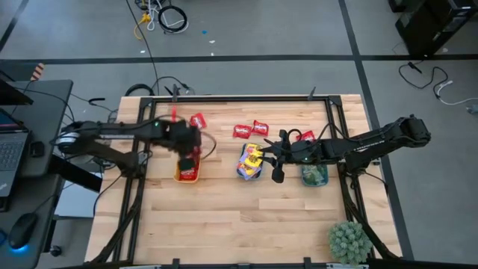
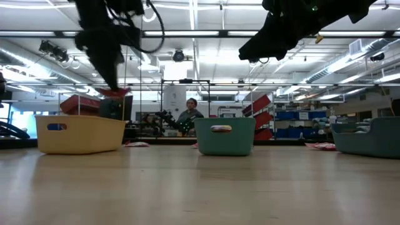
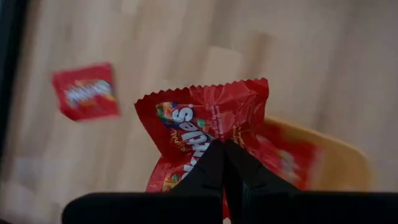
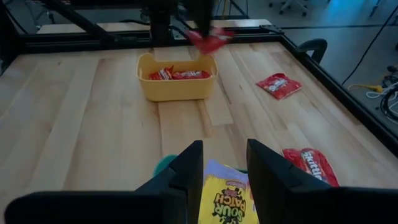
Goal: Sort candy
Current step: Put the red candy pack into the yellow bin
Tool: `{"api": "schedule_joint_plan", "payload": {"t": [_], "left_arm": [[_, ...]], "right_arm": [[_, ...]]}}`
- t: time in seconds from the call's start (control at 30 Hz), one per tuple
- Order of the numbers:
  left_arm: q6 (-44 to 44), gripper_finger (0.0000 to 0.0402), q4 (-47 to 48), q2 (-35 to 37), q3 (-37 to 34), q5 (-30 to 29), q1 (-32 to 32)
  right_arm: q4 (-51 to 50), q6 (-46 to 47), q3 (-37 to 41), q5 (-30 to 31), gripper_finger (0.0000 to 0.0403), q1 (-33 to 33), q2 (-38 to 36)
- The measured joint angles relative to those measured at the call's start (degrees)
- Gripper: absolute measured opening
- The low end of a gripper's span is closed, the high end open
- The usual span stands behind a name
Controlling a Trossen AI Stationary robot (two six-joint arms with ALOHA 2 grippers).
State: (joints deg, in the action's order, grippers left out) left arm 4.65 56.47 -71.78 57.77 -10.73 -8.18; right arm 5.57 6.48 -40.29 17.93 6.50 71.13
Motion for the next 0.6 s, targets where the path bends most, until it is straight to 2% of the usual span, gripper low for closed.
{"api": "schedule_joint_plan", "payload": {"t": [0.13, 0.3, 0.5, 0.6], "left_arm": [[8.7, 0.0000, 3.0, 1.4, -0.9, 0.0, 8.9], [15.3, 0.0000, 0.6, 1.4, -6.3, -0.4, 16.7], [18.1, 0.0000, -8.1, 1.3, -13.2, 1.2, 19.1], [18.1, 0.0000, -9.2, 0.9, -14.4, 1.2, 19.2]], "right_arm": [[0.3, 0.0, 0.0, 0.0, 0.0108, 0.1, 0.0], [0.3, 0.0, 0.0, 0.0, 0.0108, 0.1, 0.0], [0.3, 0.0, 0.0, 0.0, 0.0109, 0.1, 0.0], [0.3, 0.0, 0.0, 0.0, 0.0109, 0.1, 0.0]]}}
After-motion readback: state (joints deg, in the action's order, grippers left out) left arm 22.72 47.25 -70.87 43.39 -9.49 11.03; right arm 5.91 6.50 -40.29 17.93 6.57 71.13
